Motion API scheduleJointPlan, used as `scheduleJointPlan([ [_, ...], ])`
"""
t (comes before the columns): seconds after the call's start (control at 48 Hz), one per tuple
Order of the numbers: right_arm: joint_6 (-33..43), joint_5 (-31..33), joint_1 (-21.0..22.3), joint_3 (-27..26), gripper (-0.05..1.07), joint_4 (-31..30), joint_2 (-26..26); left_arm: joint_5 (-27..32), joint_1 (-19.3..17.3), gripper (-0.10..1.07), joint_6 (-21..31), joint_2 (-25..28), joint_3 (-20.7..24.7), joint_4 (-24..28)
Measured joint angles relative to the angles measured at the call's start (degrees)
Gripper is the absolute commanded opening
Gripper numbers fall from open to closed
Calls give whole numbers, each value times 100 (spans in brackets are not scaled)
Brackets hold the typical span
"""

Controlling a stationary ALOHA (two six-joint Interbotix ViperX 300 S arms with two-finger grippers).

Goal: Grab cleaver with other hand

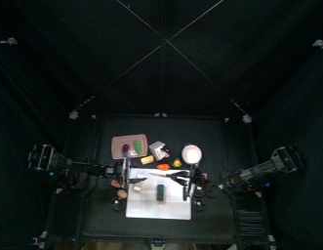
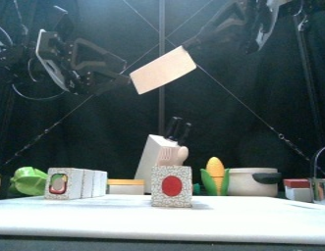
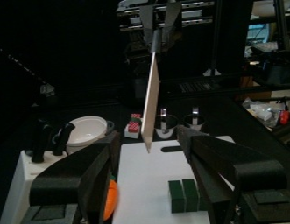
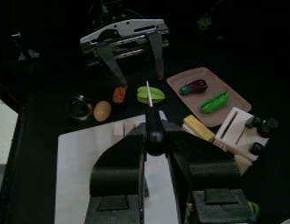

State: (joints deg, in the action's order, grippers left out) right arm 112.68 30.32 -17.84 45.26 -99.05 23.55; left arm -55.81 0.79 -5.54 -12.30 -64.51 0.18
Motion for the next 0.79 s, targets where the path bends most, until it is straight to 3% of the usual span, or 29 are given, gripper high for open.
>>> scheduleJointPlan([
  [0.271,9,0,79,0,50,35,-9,0,9,91,0,-176,-62,-9],
  [0.542,18,-26,97,-26,50,1028,-18,0,9,91,0,-378,-158,-26],
  [0.792,334,-35,202,-35,50,1310,-149,0,9,91,0,-396,-158,-44],
])
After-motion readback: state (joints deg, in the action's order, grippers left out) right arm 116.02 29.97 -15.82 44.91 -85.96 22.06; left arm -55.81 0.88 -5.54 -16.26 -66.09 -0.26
